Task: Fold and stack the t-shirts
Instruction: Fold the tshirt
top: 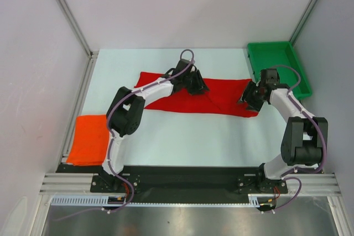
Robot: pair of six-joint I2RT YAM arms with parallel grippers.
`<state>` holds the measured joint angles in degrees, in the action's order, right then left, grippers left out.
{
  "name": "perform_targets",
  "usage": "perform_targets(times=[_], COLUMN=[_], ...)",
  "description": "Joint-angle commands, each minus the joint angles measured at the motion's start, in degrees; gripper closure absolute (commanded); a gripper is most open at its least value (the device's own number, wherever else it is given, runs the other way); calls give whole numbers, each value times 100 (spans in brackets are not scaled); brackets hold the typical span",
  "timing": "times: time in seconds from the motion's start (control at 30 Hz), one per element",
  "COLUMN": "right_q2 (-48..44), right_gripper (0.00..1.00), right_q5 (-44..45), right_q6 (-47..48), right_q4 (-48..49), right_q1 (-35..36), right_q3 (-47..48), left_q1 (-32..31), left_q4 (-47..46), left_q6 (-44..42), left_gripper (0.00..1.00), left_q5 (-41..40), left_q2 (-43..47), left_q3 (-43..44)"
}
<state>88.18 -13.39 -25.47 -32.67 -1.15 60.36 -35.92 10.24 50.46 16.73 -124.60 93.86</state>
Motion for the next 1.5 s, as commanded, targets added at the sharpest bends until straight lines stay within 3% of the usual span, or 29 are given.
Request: perform_targets(times=[0.0,0.47,0.67,0.97,1.33,1.47], right_q2=[41,-293,-346,-337,-179,-108], right_gripper=[41,41,41,41,41,41], right_q5=[29,73,38,20,82,91], right_q6=[-63,25,43,69,78,52], right_q4=[120,41,41,41,111,146], right_q1=[-17,-35,-70,-79,-87,-96], right_q3=[292,126,81,46,108,125], left_q1=[-11,-196,-196,-205,-3,50], left_q4=[145,-241,-435,-620,-567,-541], left_q6=[-186,833,799,940,746,685], left_gripper=[60,56,55,66,99,100], left_q5=[322,339,322,427,278,234], left_q2=[199,-443,-706,-908,-882,-847], left_q3=[132,194,491,694,756,739])
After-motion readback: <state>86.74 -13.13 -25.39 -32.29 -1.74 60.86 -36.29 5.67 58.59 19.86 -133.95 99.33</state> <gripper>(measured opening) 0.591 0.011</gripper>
